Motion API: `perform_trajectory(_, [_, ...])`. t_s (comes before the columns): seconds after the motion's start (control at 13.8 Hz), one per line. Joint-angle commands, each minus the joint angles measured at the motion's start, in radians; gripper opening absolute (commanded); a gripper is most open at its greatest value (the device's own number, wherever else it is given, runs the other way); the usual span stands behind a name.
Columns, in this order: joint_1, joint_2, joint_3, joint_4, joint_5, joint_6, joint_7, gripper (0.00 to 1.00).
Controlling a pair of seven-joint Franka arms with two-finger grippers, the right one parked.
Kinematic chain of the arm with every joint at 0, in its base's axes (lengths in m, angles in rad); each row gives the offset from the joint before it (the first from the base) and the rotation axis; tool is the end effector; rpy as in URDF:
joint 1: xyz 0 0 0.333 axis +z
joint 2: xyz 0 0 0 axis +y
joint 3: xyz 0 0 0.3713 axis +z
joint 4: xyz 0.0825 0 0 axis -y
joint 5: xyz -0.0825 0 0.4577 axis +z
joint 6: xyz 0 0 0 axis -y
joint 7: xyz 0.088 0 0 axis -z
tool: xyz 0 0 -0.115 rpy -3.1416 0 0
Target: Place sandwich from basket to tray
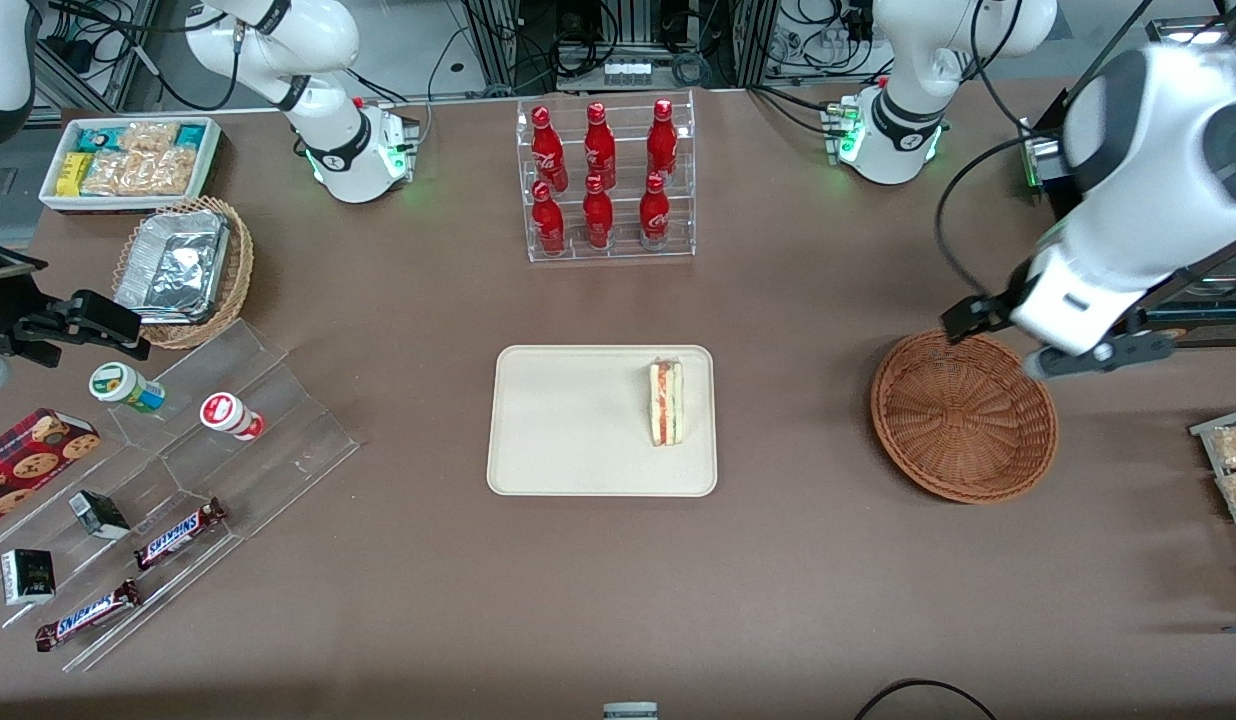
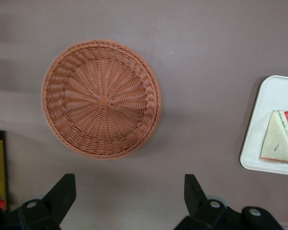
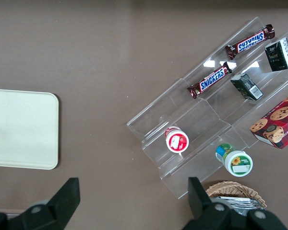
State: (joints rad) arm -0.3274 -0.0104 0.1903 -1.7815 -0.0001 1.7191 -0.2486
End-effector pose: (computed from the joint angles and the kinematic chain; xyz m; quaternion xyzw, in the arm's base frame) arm 0.6197 -0.0850 0.5754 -0.9981 -0.0557 0.0258 0.0040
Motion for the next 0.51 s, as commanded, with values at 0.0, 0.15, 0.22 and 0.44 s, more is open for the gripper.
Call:
perform_trajectory(0.0, [0.022,-0.092,-0.015,-0.03,0.018,-0.038,0.06,1.0])
perform_trajectory(0.15, [0.022,-0.112,-0.015,-0.029,0.038,-0.053,0.061,1.0])
perform_trajectory(0.22, [0.022,-0.111,-0.015,-0.026,0.045,-0.052,0.061,1.0])
perform_trajectory(0.44, [0.024,-0.102,-0.015,-0.016,0.045,-0.049,0.06,1.0])
